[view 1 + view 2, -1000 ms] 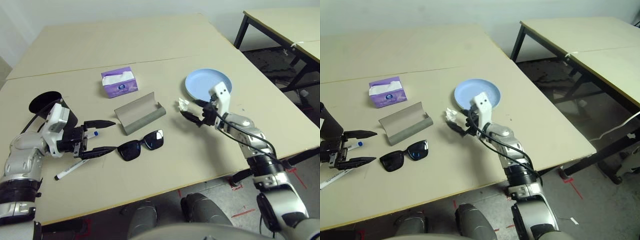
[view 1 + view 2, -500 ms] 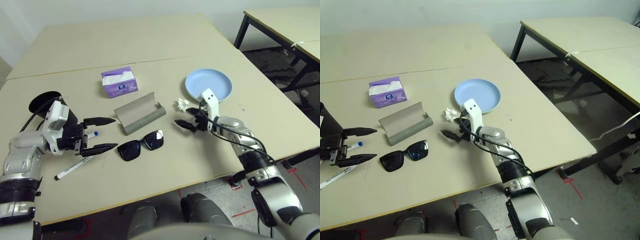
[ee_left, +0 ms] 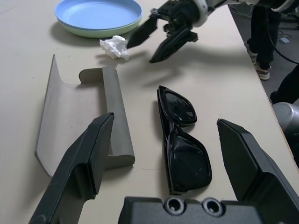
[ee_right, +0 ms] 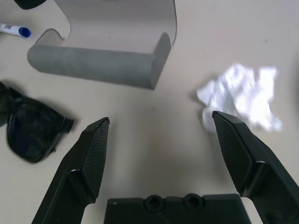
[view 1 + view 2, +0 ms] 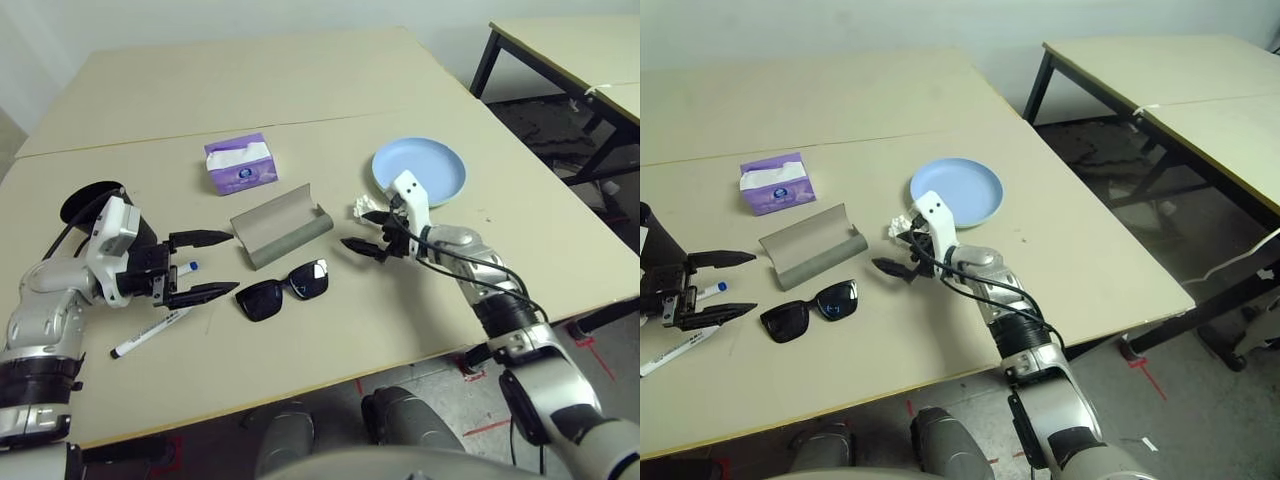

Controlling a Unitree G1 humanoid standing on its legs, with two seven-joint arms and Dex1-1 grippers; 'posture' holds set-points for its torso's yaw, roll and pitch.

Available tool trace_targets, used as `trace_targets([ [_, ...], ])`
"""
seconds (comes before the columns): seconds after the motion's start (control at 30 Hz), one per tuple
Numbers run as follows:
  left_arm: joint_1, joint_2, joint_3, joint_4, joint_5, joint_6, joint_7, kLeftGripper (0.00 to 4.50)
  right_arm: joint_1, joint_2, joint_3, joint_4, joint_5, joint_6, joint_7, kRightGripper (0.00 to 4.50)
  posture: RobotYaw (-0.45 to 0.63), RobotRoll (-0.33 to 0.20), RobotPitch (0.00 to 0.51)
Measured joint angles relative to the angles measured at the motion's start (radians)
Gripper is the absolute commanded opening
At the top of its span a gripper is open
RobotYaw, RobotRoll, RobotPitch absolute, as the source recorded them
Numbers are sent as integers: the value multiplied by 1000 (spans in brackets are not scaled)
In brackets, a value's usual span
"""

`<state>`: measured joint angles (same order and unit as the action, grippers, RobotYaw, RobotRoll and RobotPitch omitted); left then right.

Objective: Organize and tidy the items on the table.

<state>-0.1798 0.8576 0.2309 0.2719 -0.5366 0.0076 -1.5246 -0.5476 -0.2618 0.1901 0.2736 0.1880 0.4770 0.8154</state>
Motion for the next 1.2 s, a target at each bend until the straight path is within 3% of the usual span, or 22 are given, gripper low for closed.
trace_targets([
  [0.27,-22,-5,-10,0,2,3,4,4500,30,-12,-23,-8,10,30,-33,4492,-66,0,56],
  [0.67,14,-4,0,-40,-5,31,28,4500,-92,79,-110,281,-10,-95,-219,4492,-50,0,53],
  [1.2,1,-1,-2,-115,-15,97,77,4500,-152,133,-138,398,-10,-189,-197,4492,-57,0,57],
])
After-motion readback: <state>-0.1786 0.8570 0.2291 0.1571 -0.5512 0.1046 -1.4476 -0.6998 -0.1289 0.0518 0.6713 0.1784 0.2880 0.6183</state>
